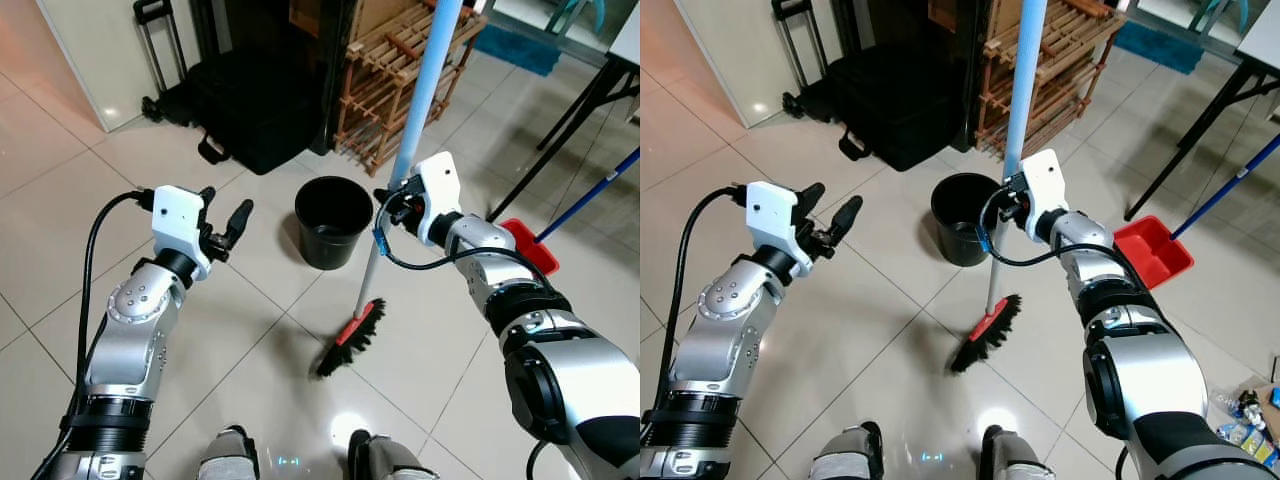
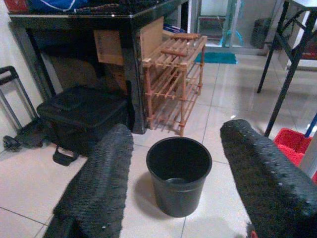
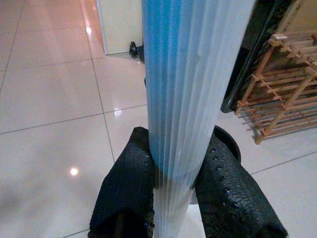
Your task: Sweep floor
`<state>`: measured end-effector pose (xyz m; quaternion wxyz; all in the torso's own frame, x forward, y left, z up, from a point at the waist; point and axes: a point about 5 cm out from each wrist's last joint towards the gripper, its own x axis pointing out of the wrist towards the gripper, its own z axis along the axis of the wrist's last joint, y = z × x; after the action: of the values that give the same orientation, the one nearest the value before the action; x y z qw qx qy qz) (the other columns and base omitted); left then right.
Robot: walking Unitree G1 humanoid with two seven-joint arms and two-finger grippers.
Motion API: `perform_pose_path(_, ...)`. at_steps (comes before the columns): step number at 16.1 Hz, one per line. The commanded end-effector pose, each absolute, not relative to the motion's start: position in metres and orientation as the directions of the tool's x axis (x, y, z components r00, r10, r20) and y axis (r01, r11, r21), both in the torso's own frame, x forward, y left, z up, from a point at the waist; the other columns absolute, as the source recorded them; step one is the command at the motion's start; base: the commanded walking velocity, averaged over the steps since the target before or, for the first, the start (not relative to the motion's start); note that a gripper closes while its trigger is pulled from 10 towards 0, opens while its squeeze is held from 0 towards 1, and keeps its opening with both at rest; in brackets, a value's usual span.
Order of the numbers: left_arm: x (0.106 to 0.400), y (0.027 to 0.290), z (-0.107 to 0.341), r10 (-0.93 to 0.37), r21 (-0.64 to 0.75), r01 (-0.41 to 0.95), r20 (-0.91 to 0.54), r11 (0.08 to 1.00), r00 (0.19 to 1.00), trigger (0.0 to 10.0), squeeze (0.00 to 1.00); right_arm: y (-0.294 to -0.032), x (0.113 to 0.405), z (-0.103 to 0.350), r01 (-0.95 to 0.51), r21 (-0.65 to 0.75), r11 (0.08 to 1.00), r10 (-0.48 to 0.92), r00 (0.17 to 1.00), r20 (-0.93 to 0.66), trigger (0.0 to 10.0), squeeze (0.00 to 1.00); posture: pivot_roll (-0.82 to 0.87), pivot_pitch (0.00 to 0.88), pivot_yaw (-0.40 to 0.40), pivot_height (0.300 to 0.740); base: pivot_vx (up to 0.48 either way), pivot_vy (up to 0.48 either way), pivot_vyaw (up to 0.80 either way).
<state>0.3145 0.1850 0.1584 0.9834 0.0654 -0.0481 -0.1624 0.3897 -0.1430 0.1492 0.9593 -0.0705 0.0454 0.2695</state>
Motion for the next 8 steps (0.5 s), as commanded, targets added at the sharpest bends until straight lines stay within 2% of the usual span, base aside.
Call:
perform_pose_path(1,0.3143,0.1832,0.1541,-0.344,0.135,0.335,0.047,0.933,0.938,10.0,1.0,-0.145,0.3918,0.1573,-0.529,-0.137,0.838,0.519,0.849,-0.102,10.0,0.0,0.06,0.227,-0.058,0.74,0.0,0.0,0.0)
perform_pose_path(8,0.3122,0.1795,0.1544,-0.375,0.135,0.367,0.036,0.92,0.927,10.0,1.0,-0.1454,0.3911,0.1568,-0.545,-0.135,0.828,0.535,0.839,-0.105,10.0,0.0,0.06,0.219,-0.056,0.74,0.0,0.0,0.0)
